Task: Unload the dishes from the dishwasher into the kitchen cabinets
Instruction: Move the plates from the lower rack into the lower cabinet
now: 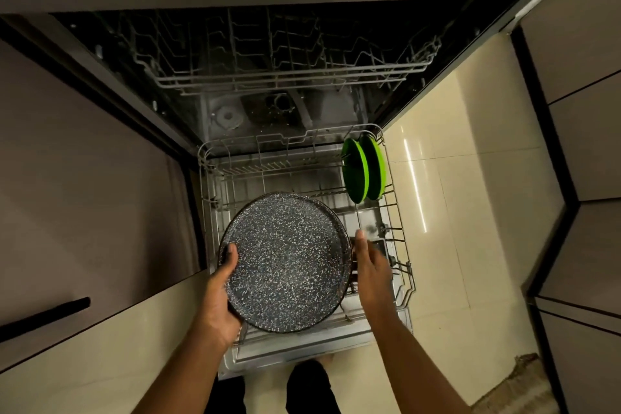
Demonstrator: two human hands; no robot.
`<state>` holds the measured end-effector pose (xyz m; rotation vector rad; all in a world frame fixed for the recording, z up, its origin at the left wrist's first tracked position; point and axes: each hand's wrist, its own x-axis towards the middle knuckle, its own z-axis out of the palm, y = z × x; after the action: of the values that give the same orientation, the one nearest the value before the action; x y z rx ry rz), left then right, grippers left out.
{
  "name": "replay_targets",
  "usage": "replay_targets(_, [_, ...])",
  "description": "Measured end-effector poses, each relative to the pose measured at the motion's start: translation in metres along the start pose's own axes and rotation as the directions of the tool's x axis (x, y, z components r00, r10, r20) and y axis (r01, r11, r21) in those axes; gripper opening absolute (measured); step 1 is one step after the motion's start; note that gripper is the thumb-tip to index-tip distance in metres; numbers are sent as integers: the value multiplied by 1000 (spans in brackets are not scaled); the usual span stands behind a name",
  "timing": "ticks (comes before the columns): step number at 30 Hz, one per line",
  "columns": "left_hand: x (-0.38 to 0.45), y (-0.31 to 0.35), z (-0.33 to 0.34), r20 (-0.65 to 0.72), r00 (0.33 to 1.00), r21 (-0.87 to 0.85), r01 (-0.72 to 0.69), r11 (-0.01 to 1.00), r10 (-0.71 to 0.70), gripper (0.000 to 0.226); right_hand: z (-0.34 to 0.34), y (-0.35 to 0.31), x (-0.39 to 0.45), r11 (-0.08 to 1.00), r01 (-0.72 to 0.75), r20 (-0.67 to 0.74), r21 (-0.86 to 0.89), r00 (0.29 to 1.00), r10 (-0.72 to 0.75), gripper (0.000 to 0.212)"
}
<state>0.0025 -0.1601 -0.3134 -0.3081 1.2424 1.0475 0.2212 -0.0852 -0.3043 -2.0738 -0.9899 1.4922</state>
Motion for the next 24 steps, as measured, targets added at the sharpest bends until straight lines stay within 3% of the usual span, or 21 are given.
replay_targets(3, [16,1,7,3,1000,-24,7,1000,-7,92,-16,-3,57,962,80,-78,-262,991,-104,32])
replay_targets(6, [29,3,13,-25,1000,-43,4,999,-6,65,-21,-24,113,843,156,-113,-514,962,-247,34])
replay_targets(10, [46,4,20,-31,999,-53,23,998,-25,62,-9,-46,176,665,194,-36,-721,948,-316,24])
replay_targets(16, [63,2,19,-46,999,-43,11,999,-13,57,5,-60,218,634,109,-46,-765,974,-222,25])
replay_targets(19, [66,-3,13,-45,999,-68,23,997,-27,55,3,-61,208,617,134,-46,-776,963,-266,28])
replay_targets(22, [63,-4,10,-68,996,-68,57,996,-62,61,-14,-70,186,561,168,-15,-811,952,-306,15])
replay_targets(24, [61,-3,13,-85,994,-51,62,997,-66,60,-33,-74,165,513,266,32,-816,907,-420,12])
